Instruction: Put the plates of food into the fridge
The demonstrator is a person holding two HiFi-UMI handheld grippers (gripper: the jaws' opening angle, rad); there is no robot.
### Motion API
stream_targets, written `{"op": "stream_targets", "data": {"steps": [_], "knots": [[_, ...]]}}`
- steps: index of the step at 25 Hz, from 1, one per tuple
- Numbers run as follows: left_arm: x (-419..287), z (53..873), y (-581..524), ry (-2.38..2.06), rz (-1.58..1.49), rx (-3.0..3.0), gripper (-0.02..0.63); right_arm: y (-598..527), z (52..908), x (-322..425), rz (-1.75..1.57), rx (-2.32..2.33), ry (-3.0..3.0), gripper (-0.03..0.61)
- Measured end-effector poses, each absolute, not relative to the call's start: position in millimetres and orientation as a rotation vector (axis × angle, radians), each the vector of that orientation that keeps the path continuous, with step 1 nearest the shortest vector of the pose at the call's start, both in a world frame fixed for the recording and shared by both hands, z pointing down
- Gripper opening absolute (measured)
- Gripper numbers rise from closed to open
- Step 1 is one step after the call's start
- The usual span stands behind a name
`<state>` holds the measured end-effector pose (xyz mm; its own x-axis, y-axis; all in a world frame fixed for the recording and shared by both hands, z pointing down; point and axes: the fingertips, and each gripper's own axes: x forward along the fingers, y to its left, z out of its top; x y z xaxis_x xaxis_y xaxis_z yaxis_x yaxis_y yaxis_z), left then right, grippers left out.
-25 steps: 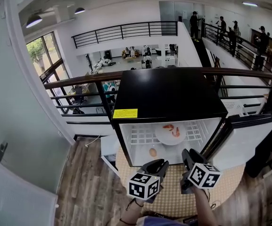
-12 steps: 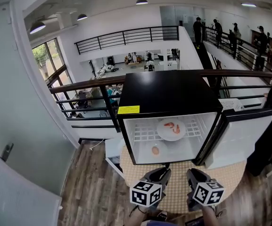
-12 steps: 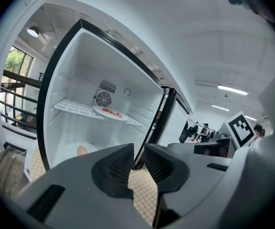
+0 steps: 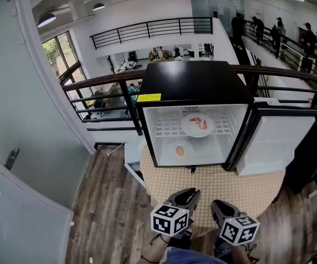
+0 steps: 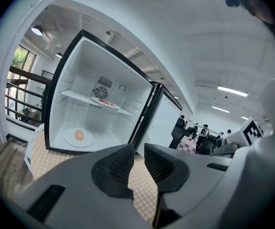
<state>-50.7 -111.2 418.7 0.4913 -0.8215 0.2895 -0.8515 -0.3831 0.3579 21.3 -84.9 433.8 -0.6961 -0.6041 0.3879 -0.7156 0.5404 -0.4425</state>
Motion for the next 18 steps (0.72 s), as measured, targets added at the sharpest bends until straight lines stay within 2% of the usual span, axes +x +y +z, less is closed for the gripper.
{"op": "stream_targets", "data": {"steps": [18], "knots": [[-16.3, 445.5, 52.2, -1.451, 0.069, 2.183, 0.074, 58.6, 445.6, 77.5, 0.805, 1.097, -2.597, 0.032]]}}
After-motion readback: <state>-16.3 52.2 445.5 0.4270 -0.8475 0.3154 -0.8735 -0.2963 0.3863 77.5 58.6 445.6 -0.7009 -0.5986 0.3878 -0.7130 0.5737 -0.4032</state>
